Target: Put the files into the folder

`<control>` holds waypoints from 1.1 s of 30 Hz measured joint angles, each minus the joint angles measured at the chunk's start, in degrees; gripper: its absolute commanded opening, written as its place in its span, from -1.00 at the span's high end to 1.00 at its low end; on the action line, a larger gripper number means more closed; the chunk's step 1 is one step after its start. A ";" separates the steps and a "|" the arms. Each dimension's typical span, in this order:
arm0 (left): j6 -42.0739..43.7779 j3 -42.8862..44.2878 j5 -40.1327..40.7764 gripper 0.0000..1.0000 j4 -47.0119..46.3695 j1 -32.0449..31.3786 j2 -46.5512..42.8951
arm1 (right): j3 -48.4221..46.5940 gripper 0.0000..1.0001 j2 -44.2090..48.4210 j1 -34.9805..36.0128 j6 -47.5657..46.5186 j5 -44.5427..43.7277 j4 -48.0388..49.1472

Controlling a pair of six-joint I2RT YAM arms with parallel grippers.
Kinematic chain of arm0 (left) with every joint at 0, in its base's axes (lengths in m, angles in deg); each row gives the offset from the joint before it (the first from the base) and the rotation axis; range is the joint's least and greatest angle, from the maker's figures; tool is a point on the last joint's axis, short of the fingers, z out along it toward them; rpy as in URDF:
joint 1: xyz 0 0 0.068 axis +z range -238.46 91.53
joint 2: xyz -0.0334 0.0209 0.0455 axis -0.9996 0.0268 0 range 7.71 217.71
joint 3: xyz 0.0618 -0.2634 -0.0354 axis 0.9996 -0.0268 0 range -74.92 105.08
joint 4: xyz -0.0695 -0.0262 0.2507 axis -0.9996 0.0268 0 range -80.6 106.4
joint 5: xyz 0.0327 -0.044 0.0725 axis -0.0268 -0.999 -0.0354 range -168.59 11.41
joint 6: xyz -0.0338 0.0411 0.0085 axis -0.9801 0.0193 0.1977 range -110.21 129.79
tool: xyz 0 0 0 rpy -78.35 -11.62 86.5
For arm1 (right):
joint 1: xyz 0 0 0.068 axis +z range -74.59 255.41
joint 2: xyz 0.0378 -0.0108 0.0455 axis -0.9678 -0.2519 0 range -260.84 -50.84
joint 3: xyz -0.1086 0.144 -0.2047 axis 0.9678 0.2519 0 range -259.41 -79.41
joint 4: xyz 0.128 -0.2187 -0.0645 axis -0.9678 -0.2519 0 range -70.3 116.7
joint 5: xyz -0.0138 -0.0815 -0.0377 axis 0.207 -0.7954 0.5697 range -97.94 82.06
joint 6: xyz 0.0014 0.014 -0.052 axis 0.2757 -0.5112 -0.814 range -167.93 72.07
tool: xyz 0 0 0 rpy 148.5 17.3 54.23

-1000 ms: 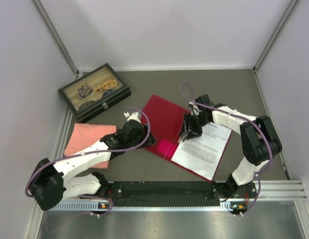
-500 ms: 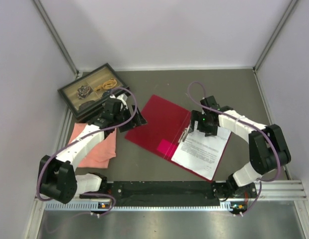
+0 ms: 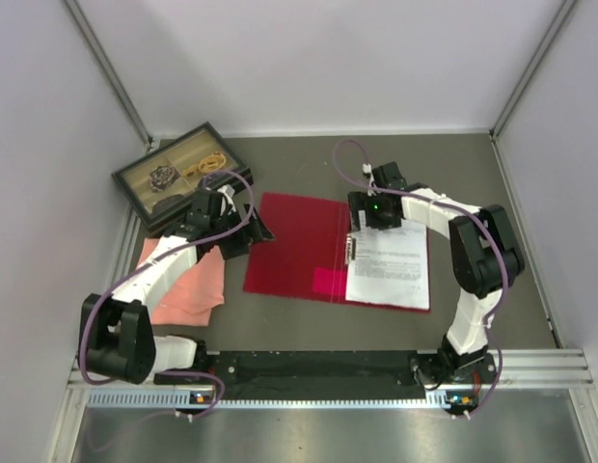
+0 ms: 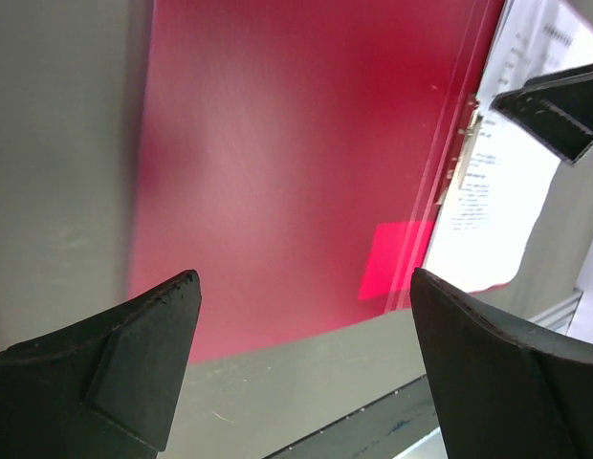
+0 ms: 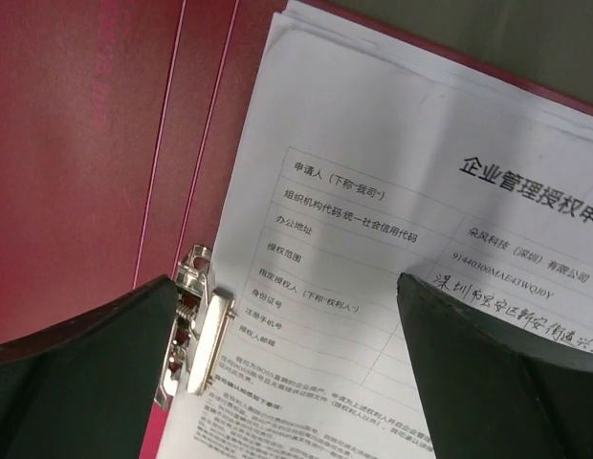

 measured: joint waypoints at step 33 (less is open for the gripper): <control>-11.08 -13.18 -13.42 1.00 -18.43 7.87 -2.78 | -5.49 -0.93 -8.15 -0.74 -1.07 21.66 13.14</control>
